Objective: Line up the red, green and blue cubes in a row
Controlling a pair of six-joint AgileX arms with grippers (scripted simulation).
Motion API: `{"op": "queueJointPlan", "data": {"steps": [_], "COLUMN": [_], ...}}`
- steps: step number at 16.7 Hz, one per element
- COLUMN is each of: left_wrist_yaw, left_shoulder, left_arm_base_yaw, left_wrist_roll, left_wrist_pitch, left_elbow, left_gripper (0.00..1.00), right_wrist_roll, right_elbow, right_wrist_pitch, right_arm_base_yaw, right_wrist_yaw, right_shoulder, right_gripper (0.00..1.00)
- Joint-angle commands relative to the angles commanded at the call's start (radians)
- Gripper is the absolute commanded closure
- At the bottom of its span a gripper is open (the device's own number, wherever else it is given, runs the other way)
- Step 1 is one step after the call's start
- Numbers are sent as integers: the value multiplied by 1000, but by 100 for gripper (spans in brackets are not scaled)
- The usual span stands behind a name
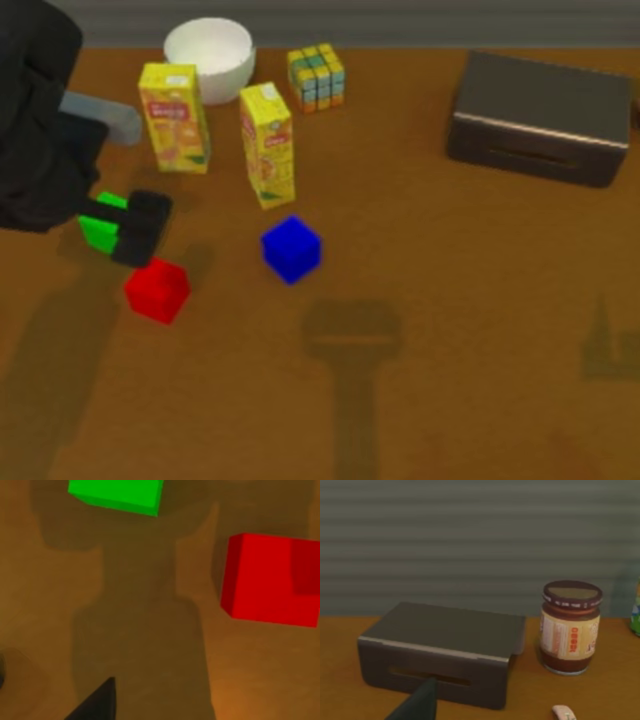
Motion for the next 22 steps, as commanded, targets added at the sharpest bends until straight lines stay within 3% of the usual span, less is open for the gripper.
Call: {"op": "queueJointPlan", "data": {"steps": [6, 14, 22], "left_wrist_yaw": [-1, -1, 0], "left_shoulder": [333, 379, 507], "left_arm_base_yaw": [-50, -52, -55], "left_wrist_roll": [23, 27, 30], "left_wrist_pitch": [-178, -195, 84], "left_elbow": [269, 302, 158], "left_gripper": [0, 0, 0], "right_wrist_roll": [0, 0, 0], "right_elbow": [0, 0, 0], "right_wrist_pitch": [0, 0, 0], "right_arm_base_yaw": [0, 0, 0], "right_wrist_yaw": [0, 0, 0], "right_shoulder": [0, 0, 0], "right_gripper": [0, 0, 0]}}
